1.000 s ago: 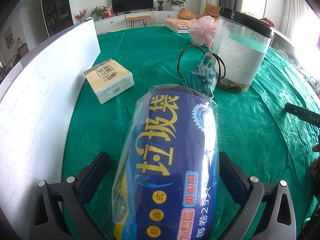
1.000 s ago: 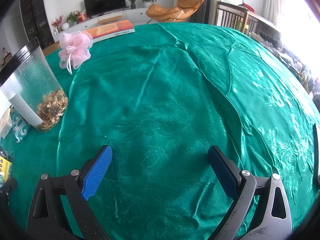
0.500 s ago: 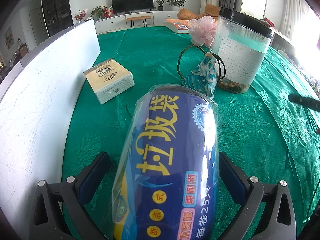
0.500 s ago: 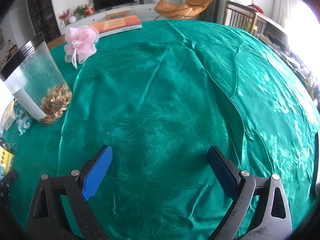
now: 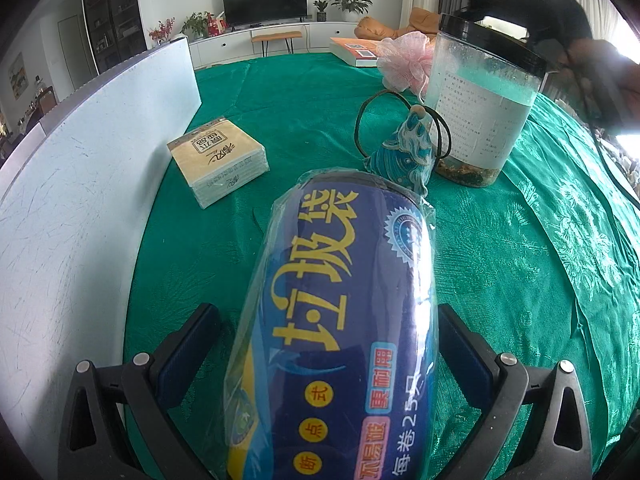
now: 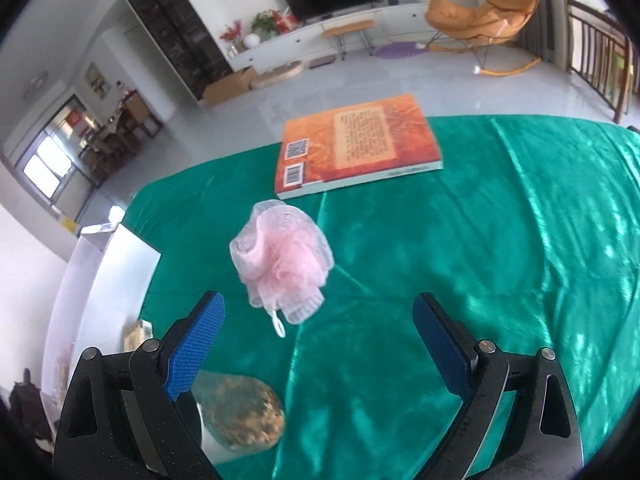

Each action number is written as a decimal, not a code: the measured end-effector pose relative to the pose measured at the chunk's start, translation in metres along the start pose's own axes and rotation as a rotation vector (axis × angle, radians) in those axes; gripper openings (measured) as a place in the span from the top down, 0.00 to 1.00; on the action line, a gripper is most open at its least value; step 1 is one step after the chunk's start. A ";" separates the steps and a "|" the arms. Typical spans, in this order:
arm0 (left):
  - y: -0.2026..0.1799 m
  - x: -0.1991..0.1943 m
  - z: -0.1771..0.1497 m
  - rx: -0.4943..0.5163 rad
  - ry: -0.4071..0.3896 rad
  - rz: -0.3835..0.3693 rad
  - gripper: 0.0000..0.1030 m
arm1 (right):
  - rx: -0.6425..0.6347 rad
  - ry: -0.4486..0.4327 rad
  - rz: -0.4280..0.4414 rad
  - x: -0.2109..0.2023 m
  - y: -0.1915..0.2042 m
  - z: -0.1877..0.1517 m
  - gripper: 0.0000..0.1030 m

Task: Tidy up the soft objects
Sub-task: 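Grasp the pink mesh bath puff with the right tool while the left tool holds the roll, then carry the roll and pink puff into the white box and open both tools, then withdraw both tools and grasp the tan tissue packet with the left tool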

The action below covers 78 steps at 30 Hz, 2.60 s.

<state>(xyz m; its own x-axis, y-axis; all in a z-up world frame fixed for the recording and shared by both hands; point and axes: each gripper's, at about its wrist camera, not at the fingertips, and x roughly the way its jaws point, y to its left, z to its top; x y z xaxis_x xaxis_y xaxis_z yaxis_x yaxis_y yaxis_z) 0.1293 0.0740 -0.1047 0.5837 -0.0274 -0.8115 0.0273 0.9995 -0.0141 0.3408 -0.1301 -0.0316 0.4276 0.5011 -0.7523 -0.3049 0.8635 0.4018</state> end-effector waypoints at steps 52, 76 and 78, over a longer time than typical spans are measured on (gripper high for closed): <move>0.189 -0.200 0.000 -0.256 -0.137 0.214 0.43 | -0.306 -0.045 0.236 -0.138 0.262 -0.133 0.64; 0.029 -0.170 0.013 0.104 -0.141 0.179 0.04 | -0.117 -0.091 -0.387 -0.068 0.065 -0.287 0.21; 0.021 -0.168 0.016 0.114 -0.135 0.183 0.04 | -0.077 -0.119 -0.387 -0.076 0.058 -0.291 0.21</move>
<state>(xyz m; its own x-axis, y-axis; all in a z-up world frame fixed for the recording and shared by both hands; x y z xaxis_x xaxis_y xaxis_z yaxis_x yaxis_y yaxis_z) 0.0446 0.0994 0.0406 0.6899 0.1450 -0.7092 -0.0024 0.9802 0.1980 0.0426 -0.1353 -0.1032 0.6173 0.1470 -0.7729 -0.1629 0.9850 0.0573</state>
